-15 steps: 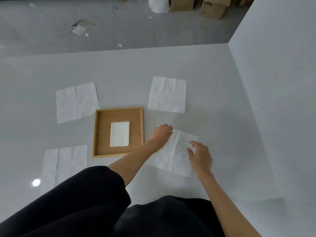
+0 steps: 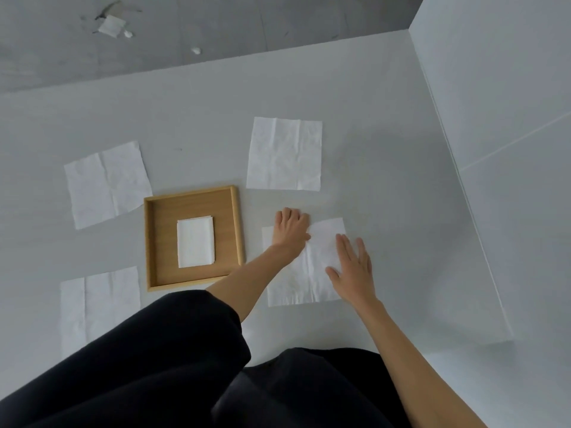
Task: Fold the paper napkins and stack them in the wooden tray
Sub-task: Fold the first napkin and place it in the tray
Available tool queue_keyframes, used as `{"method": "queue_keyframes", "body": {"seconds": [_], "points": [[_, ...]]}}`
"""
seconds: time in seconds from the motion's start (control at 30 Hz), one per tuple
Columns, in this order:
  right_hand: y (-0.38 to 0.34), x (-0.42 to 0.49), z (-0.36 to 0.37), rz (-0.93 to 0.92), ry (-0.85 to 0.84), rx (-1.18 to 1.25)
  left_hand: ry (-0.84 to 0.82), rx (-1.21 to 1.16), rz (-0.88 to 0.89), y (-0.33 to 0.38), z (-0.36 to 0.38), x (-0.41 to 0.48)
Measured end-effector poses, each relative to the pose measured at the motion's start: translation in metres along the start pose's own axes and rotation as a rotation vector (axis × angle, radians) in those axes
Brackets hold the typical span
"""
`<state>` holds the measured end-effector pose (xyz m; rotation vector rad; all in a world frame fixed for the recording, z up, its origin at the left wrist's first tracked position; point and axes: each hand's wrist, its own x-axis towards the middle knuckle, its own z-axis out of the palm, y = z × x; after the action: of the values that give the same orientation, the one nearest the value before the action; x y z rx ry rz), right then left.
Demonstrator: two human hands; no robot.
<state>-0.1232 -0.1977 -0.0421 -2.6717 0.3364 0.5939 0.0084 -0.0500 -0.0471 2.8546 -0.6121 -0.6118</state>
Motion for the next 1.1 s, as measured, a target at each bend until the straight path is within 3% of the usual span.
{"method": "queue_keyframes", "body": {"seconds": [0.17, 0.3, 0.5, 0.57, 0.73, 0.87, 1.0, 1.1], "points": [[0.013, -0.019, 0.011, 0.121, 0.198, 0.212, -0.04, -0.25, -0.013, -0.008, -0.008, -0.004], [0.016, -0.023, 0.009, 0.119, 0.154, 0.414, -0.041, -0.711, -0.068, -0.024, -0.043, -0.031], [-0.054, -0.007, -0.024, 0.077, -0.038, 0.924, 0.156, -1.149, -0.245, -0.069, -0.094, -0.099], [-0.084, 0.004, -0.031, 0.079, -0.078, 1.085, 0.222, -1.221, -0.319, -0.087, -0.105, -0.126], [-0.145, 0.018, -0.052, -0.062, -0.096, 1.106, 0.318, -1.341, -0.485, -0.122, -0.119, -0.179], [-0.165, 0.016, -0.064, -0.173, -0.22, 1.21, 0.387, -1.382, -0.599, -0.141, -0.125, -0.208], [-0.17, 0.003, -0.072, -0.113, -0.275, 1.262, 0.402, -1.438, -0.55, -0.15, -0.136, -0.224], [-0.186, -0.015, -0.076, -0.091, -0.178, 1.17, 0.342, -1.421, -0.446, -0.154, -0.147, -0.231]]}}
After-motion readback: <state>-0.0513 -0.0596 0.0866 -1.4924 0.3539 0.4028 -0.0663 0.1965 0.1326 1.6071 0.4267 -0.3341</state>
